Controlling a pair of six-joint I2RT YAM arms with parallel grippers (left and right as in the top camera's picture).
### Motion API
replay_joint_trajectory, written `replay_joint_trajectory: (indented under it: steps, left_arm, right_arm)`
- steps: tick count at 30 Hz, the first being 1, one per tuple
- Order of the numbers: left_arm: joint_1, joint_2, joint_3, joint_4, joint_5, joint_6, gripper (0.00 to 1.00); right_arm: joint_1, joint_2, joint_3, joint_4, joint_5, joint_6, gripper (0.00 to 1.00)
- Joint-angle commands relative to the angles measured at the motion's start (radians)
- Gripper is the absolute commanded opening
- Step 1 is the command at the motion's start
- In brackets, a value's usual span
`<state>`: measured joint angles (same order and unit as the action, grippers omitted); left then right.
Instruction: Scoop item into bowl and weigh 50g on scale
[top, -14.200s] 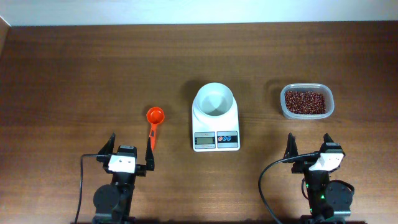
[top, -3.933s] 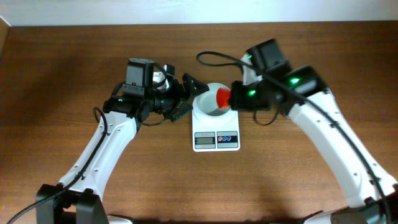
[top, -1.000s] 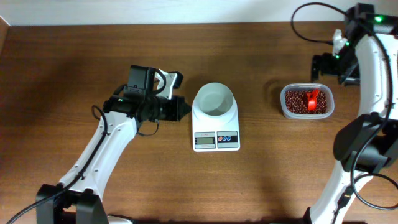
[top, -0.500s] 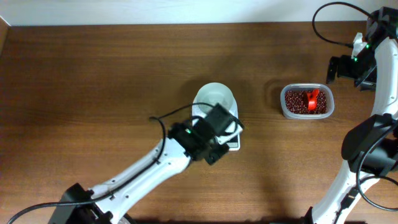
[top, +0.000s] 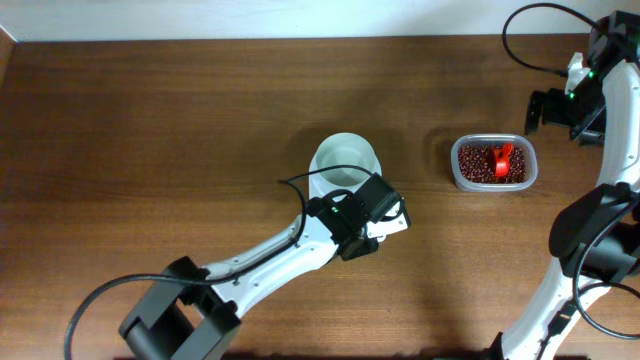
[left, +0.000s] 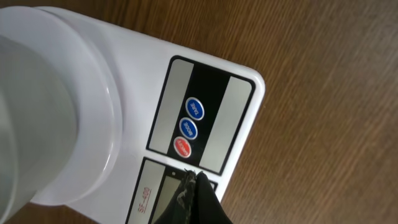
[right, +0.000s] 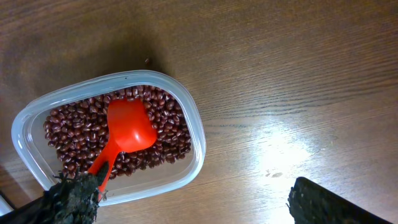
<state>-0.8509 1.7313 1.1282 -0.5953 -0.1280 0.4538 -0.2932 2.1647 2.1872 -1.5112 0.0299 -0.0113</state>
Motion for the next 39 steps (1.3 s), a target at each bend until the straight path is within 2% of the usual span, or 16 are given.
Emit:
replay_joint_trajectory:
  steps: [1, 8, 15, 20, 31, 34, 39]
  left_arm:
    - [-0.004, 0.037, 0.014, 0.005, -0.012, 0.024, 0.00]
    - [-0.009, 0.052, 0.013, 0.008, -0.014, 0.062, 0.01]
    - [-0.018, 0.154, 0.013, 0.069, -0.158, 0.064, 0.00]
    - [-0.017, 0.167, 0.013, 0.116, -0.157, 0.064, 0.00]
    - [-0.042, 0.216, 0.008, 0.093, -0.148, 0.101, 0.00]
    - [-0.044, 0.225, 0.008, 0.068, -0.078, 0.142, 0.00]
    - [-0.044, 0.229, 0.008, 0.039, -0.064, 0.143, 0.00]
  right_arm:
    - [0.005, 0.002, 0.016, 0.000, 0.009, 0.000, 0.99]
    - [0.005, 0.002, 0.016, 0.000, 0.009, 0.000, 0.99]
    - [0.005, 0.002, 0.016, 0.000, 0.008, 0.000, 0.99]
    - [0.005, 0.002, 0.016, 0.000, 0.008, 0.000, 0.99]
    - [0.005, 0.002, 0.016, 0.000, 0.008, 0.000, 0.99]
    - [0.005, 0.002, 0.016, 0.000, 0.009, 0.000, 0.99]
    - [0.005, 0.002, 0.016, 0.000, 0.008, 0.000, 0.99]
